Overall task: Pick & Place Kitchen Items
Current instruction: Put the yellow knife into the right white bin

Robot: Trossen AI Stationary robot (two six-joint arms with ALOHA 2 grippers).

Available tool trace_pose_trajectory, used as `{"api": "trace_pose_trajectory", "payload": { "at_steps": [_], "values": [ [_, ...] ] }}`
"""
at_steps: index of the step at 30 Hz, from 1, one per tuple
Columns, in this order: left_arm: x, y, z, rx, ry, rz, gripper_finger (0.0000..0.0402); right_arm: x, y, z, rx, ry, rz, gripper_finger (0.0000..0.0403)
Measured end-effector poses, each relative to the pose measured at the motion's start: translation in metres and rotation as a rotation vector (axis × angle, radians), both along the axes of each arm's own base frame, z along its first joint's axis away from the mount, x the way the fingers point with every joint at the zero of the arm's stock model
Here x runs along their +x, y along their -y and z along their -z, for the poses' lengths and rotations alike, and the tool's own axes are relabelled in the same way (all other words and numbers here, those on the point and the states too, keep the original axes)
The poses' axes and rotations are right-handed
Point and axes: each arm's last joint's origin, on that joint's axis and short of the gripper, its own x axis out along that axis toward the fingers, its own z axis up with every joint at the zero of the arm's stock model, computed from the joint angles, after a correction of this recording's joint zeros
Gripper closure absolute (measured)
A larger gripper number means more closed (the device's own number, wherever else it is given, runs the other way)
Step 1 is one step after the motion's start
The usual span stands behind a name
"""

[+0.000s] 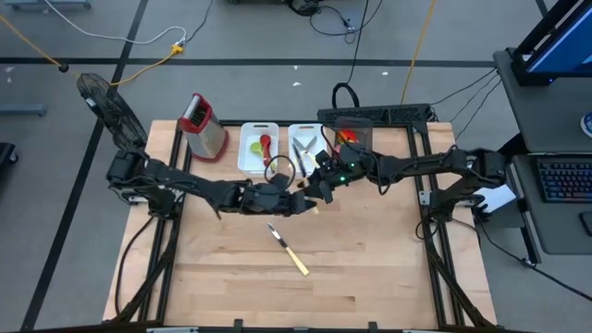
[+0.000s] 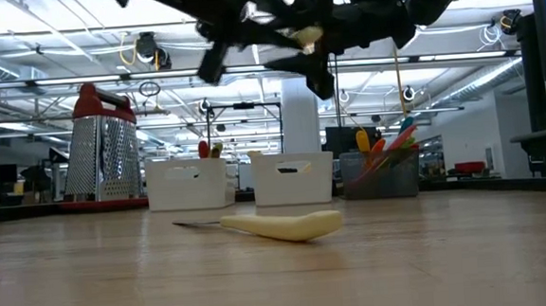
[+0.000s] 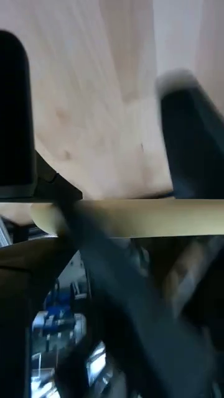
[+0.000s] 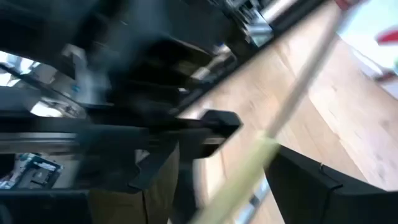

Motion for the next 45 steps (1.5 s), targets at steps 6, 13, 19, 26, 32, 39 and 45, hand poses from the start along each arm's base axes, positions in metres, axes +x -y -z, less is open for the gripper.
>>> {"api": "trace_pose_trajectory", "payload": {
  "at_steps": [6,13,19,26,32,39,45],
  "values": [
    [-0.001,-0.003,0.001,0.009,-0.045,-0.003,0.0346,-0.003,0.002,0.007,-0.006,-0.074,0.001,0.0207],
    [-0.004,0.003,0.001,-0.005,-0.054,-0.011,0.0346,-0.003,0.005,0.006,-0.011,-0.059,0.006,0.0235],
    [-0.004,0.003,0.001,-0.007,-0.055,-0.021,0.0346,-0.003,0.005,0.005,-0.020,-0.052,0.007,0.0289],
    [-0.004,0.002,0.002,0.018,-0.064,-0.016,0.0363,-0.002,0.005,0.003,-0.029,-0.033,-0.004,0.0372],
    [-0.003,0.000,0.001,0.042,-0.065,-0.007,0.0337,-0.002,0.008,0.002,-0.020,-0.017,0.012,0.0372],
    [-0.003,0.001,0.001,0.126,-0.071,0.061,0.0258,-0.006,0.024,0.004,-0.019,-0.043,0.081,0.0372],
    [-0.007,0.002,0.008,0.226,-0.174,0.165,0.0200,-0.015,0.048,0.011,0.025,-0.115,0.143,0.0372]
  ]
}}
